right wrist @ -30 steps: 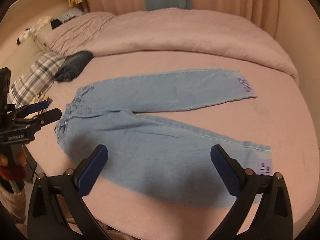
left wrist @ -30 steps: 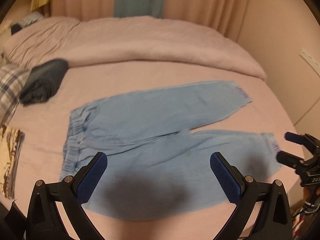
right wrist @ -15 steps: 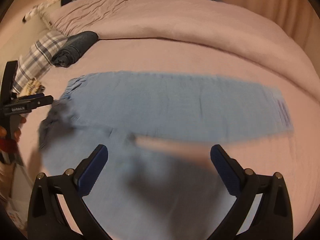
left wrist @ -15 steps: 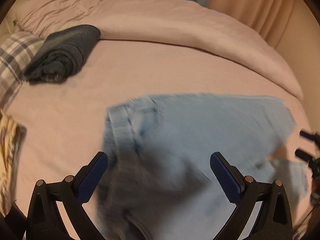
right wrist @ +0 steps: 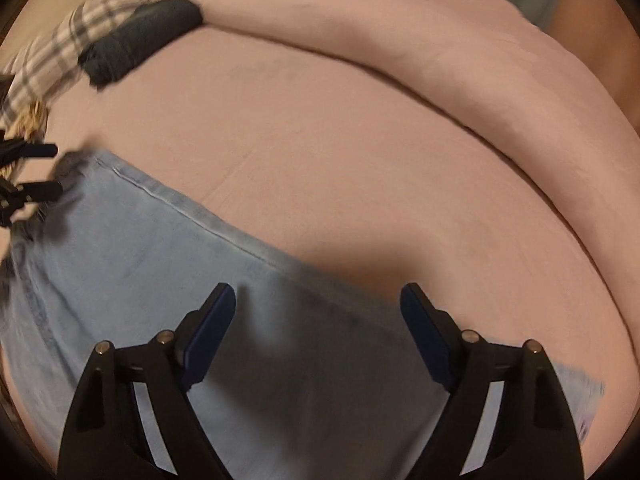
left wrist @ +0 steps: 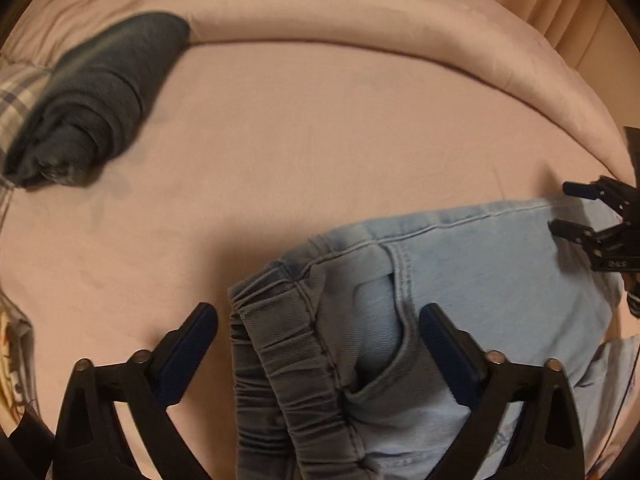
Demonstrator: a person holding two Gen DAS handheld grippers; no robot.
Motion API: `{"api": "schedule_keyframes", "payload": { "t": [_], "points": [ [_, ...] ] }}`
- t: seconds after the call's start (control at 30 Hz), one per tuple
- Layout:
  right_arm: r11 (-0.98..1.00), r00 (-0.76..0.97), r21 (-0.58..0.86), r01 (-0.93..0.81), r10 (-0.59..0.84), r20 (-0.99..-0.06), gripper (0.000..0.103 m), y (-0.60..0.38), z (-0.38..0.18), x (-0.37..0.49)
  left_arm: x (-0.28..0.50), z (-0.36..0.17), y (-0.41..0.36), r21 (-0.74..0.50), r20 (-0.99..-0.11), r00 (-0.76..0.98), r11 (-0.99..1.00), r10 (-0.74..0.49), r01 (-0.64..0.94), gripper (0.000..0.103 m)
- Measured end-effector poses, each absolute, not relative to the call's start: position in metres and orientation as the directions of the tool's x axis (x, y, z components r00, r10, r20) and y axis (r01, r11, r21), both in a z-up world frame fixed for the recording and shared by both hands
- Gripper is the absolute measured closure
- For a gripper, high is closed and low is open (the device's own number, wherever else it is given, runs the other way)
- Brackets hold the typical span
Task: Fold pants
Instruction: 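Grasp the jeans waistband with the left gripper while the right gripper grasps the leg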
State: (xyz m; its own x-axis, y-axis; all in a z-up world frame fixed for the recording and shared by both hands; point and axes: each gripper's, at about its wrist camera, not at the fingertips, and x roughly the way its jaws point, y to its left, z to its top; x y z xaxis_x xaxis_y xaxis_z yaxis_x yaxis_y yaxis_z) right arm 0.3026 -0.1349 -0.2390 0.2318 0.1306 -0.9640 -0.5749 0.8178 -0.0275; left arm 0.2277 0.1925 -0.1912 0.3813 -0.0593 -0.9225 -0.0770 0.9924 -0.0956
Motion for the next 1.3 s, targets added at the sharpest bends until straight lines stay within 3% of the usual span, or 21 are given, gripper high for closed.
{"api": "schedule_keyframes", "payload": {
  "t": [0.03, 0.13, 0.17, 0.2, 0.3, 0.47, 0.6, 0.67, 0.73, 0.8, 0.83, 1.0, 1.13, 1.2, 1.3],
  "points": [
    [0.807, 0.2, -0.026, -0.591, 0.115, -0.973, 0.029, -0.134, -0.248, 0.305, 0.229, -0.197, 0.194, -0.085, -0.928, 0.368, 0.993, -0.047, -0.087, 0.03],
    [0.791, 0.18, 0.029, -0.611, 0.174, -0.968, 0.056, -0.135, -0.251, 0.304, 0.227, -0.203, 0.201, -0.106, -0.919, 0.391, 0.987, -0.051, -0.121, 0.038],
    [0.79, 0.186, 0.036, -0.612, 0.188, -0.964, 0.074, -0.136, -0.249, 0.303, 0.225, -0.203, 0.202, -0.112, -0.914, 0.401, 0.986, -0.054, -0.123, 0.04],
    [0.789, 0.198, 0.03, -0.614, 0.191, -0.961, 0.084, -0.135, -0.245, 0.3, 0.224, -0.202, 0.202, -0.115, -0.91, 0.412, 0.986, -0.055, -0.123, 0.045],
    [0.76, 0.228, -0.026, -0.649, 0.162, -0.96, 0.095, -0.128, -0.238, 0.291, 0.218, -0.197, 0.2, -0.1, -0.892, 0.452, 0.987, -0.032, -0.128, 0.059],
    [0.781, 0.317, -0.065, -0.621, 0.175, -0.932, 0.102, -0.129, -0.211, 0.3, 0.217, -0.194, 0.202, -0.08, -0.874, 0.487, 0.983, 0.01, -0.163, 0.059],
    [0.822, 0.272, -0.09, -0.562, 0.081, -0.959, 0.101, -0.138, -0.239, 0.308, 0.216, -0.205, 0.197, 0.017, -0.88, 0.464, 0.983, 0.102, -0.185, 0.033],
    [0.817, 0.306, -0.121, -0.564, 0.07, -0.949, 0.1, -0.133, -0.242, 0.303, 0.21, -0.193, 0.199, 0.037, -0.877, 0.464, 0.98, 0.125, -0.194, 0.028],
    [0.853, 0.306, -0.056, -0.52, 0.125, -0.944, 0.089, -0.143, -0.226, 0.302, 0.199, -0.175, 0.197, 0.035, -0.853, 0.507, 0.983, 0.122, -0.178, 0.025],
    [0.866, 0.326, -0.008, -0.5, 0.179, -0.928, 0.057, -0.153, -0.204, 0.297, 0.192, -0.158, 0.194, 0.094, -0.816, 0.552, 0.981, 0.173, -0.168, 0.024],
    [0.868, 0.344, -0.02, -0.497, 0.176, -0.922, 0.052, -0.156, -0.196, 0.295, 0.186, -0.151, 0.186, 0.134, -0.789, 0.58, 0.979, 0.201, -0.156, 0.024],
    [0.909, 0.366, -0.046, -0.413, 0.12, -0.923, 0.051, -0.177, -0.194, 0.294, 0.2, -0.142, 0.163, 0.128, -0.755, 0.634, 0.986, 0.166, -0.105, 0.024],
    [0.935, 0.249, -0.085, -0.345, 0.004, -0.968, 0.049, -0.189, -0.241, 0.301, 0.233, -0.182, 0.138, 0.085, -0.847, 0.529, 0.996, 0.054, 0.034, 0.024],
    [0.928, 0.291, -0.082, -0.364, 0.03, -0.956, 0.043, -0.192, -0.244, 0.302, 0.246, -0.208, 0.129, 0.087, -0.89, 0.454, 0.995, 0.052, 0.057, 0.024],
    [0.931, 0.25, -0.089, -0.353, 0.002, -0.968, 0.043, -0.189, -0.242, 0.312, 0.252, -0.207, 0.131, 0.074, -0.889, 0.457, 0.996, 0.044, 0.049, 0.02]
  ]
}}
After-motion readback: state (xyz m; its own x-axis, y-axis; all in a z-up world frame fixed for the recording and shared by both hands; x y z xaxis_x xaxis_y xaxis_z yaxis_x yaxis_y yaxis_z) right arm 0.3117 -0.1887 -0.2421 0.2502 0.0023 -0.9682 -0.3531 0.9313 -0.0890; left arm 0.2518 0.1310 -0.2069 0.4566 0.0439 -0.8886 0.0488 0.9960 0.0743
